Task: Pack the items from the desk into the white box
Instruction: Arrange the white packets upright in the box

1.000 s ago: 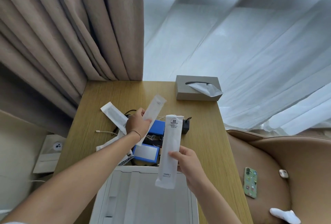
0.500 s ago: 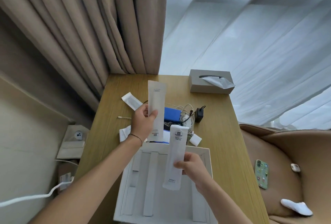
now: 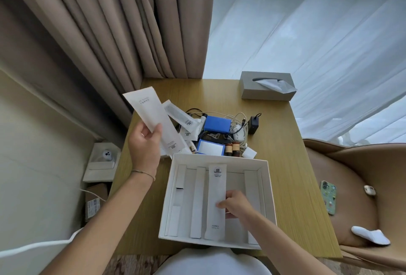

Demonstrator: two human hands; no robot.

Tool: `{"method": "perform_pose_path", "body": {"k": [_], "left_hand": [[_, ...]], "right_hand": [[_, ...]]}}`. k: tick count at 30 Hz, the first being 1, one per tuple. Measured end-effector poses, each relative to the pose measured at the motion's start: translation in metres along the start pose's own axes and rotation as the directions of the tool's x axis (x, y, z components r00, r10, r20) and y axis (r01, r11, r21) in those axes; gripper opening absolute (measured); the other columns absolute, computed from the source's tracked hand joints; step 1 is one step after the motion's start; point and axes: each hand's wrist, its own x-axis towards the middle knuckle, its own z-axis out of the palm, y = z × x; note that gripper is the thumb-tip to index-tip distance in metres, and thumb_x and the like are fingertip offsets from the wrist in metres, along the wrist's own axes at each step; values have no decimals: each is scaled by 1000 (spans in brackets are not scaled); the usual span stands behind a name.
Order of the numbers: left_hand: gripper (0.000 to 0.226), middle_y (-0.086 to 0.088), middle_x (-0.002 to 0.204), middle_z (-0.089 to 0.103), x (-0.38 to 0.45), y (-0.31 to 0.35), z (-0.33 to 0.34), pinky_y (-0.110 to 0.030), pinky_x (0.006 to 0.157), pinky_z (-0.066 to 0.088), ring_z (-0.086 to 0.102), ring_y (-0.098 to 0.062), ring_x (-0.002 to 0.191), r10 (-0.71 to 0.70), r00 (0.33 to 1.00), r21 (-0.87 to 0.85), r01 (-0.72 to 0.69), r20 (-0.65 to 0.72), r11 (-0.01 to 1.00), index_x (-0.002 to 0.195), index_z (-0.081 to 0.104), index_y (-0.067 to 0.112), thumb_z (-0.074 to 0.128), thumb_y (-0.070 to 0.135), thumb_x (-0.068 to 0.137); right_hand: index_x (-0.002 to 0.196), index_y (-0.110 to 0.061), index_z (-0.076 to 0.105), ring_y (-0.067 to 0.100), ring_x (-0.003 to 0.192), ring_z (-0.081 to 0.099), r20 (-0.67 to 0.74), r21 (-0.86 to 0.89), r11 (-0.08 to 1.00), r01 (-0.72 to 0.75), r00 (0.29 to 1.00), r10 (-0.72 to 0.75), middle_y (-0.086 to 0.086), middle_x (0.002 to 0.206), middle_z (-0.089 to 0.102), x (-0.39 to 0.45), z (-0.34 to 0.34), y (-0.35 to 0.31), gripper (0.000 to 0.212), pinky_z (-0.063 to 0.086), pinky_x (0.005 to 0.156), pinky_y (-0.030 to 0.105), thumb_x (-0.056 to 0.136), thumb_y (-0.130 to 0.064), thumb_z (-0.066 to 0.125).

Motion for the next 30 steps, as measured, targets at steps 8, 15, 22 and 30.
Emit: {"method": "perform_pose_path", "body": {"k": [8, 15, 22, 30], "left_hand": [[19, 16, 106, 74, -23, 3, -22, -17, 74, 57, 68, 0, 103, -80, 997, -37, 80, 12, 996, 109, 67, 33, 67, 22, 94], [15, 11, 102, 76, -56, -10, -21, -34, 82, 59, 71, -7, 98, -268, 949, 27, 267, 169, 963, 106, 68, 29, 67, 21, 94], [16, -1, 100, 77, -78, -21, -5, -40, 78, 62, 73, -18, 95, -401, 856, 116, 385, 325, 916, 110, 68, 16, 66, 14, 94], [26, -3, 106, 75, -104, -44, 24, -40, 74, 63, 74, -22, 94, -584, 639, 373, 450, 500, 812, 117, 64, 19, 68, 29, 93]], "right_hand": [[99, -7, 68, 24, 89, 74, -18, -18, 997, -70, 997, 69, 9, 99, 75, 15, 9, -2, 15, 59, 58, 26, 87, -2, 75], [84, -13, 70, 22, 81, 76, -83, -260, 966, 7, 996, -29, 6, 91, 77, 27, 14, 3, 10, 65, 69, 35, 86, -16, 79], [70, -24, 54, 15, 64, 57, -139, -734, 678, 35, 970, -201, -6, 71, 61, 20, 9, 0, 37, 41, 53, 26, 81, -54, 72], [80, -14, 73, 20, 64, 71, -276, -533, 836, 128, 908, -316, 3, 64, 73, -20, -32, -22, 21, 62, 68, 37, 91, -24, 58]]}}
